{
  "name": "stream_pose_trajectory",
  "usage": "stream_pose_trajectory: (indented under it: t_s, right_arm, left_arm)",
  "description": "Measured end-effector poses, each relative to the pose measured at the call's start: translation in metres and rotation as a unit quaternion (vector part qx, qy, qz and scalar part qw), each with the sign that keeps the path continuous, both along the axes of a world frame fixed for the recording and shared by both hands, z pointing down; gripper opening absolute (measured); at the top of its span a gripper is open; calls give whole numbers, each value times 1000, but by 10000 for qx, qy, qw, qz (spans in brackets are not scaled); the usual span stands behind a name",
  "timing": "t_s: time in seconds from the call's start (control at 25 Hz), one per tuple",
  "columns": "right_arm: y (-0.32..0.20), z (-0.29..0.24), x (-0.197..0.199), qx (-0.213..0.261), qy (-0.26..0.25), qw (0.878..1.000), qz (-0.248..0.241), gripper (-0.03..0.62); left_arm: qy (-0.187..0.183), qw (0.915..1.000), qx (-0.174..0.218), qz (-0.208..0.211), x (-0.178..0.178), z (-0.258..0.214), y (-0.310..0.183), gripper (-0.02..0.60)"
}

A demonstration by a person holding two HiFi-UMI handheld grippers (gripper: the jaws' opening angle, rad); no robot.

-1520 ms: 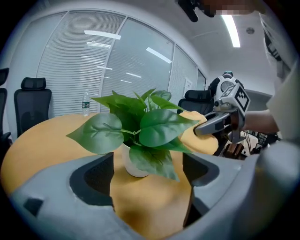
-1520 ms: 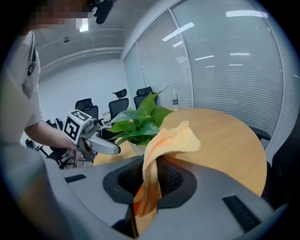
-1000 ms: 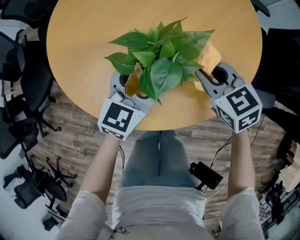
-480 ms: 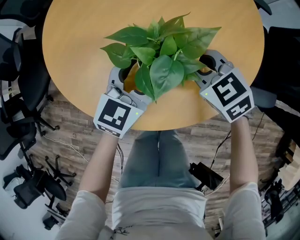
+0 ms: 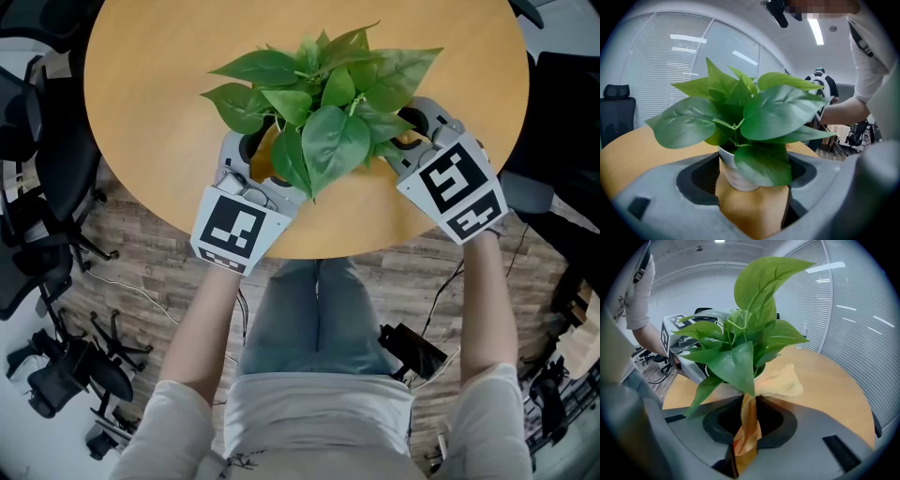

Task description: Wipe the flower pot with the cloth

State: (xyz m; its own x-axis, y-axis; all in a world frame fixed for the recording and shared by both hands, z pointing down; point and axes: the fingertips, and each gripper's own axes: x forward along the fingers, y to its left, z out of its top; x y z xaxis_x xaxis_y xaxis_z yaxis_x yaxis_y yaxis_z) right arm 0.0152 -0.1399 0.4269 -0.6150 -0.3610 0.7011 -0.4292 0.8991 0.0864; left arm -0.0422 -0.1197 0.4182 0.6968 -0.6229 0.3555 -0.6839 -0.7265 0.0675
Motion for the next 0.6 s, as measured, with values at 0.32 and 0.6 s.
stream_pose_trajectory:
  t_s: [0.32, 0.6]
  right_arm:
    - [9, 3, 3, -26, 98, 9999, -28, 55]
    - [19, 5, 4, -110, 88, 9999, 6, 57]
  left_arm:
    - [-52, 9999, -70, -135, 2, 1, 0, 407]
    - [-89, 9993, -122, -332, 4, 1, 1, 403]
